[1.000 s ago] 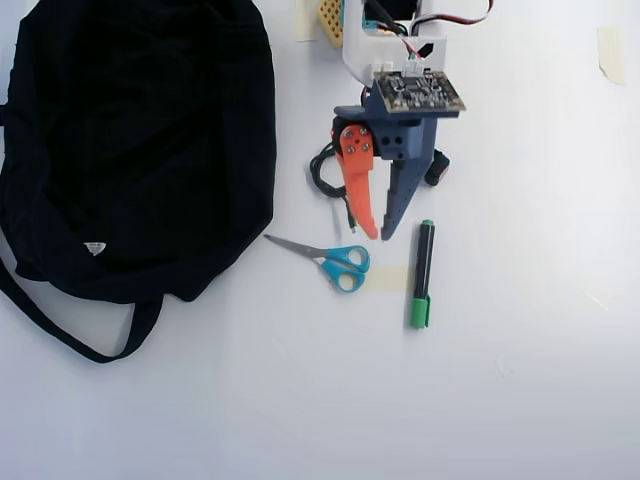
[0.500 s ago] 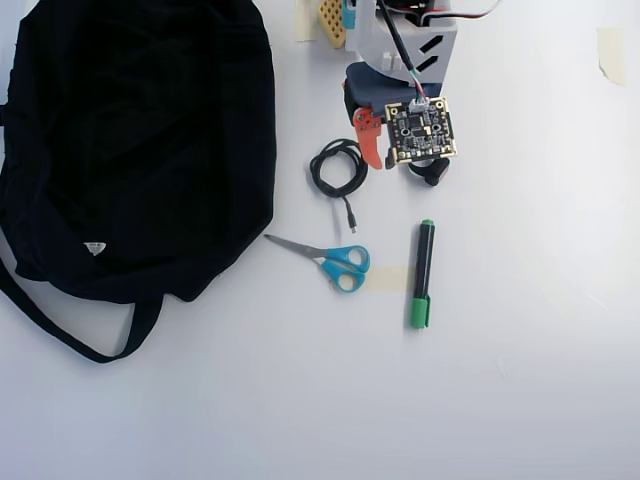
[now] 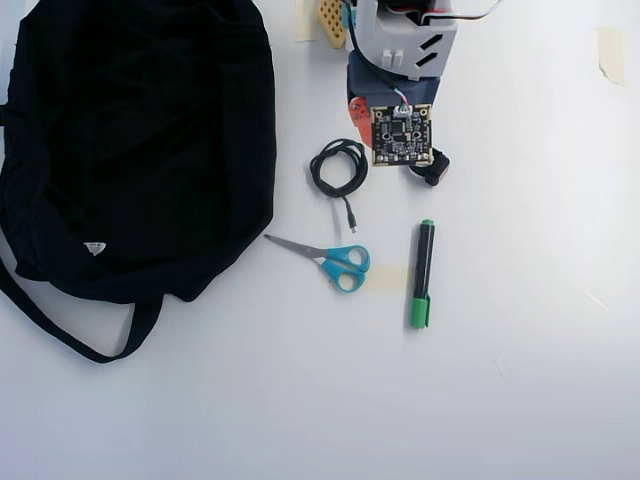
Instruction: Put the cable into the black bag
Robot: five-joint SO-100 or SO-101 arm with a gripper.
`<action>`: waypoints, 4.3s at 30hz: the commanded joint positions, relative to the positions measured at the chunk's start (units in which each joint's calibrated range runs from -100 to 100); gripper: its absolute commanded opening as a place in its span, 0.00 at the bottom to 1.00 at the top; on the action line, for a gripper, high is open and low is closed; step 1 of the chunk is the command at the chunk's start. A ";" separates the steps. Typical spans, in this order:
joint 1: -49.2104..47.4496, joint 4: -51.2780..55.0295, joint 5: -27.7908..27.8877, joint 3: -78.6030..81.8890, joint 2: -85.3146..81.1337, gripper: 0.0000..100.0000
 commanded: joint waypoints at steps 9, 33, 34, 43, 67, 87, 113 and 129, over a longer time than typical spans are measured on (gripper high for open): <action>-1.62 1.20 -0.04 -1.47 -0.54 0.02; 0.70 1.03 8.62 14.07 -0.46 0.03; 1.37 1.03 9.35 14.34 -0.46 0.03; 5.11 0.77 14.38 15.42 -0.29 0.25; 5.78 -16.54 16.17 27.46 2.28 0.26; 6.23 -21.80 18.42 26.65 11.99 0.36; 6.38 -28.95 18.42 27.46 18.63 0.36; 6.31 -28.86 18.37 27.19 18.55 0.02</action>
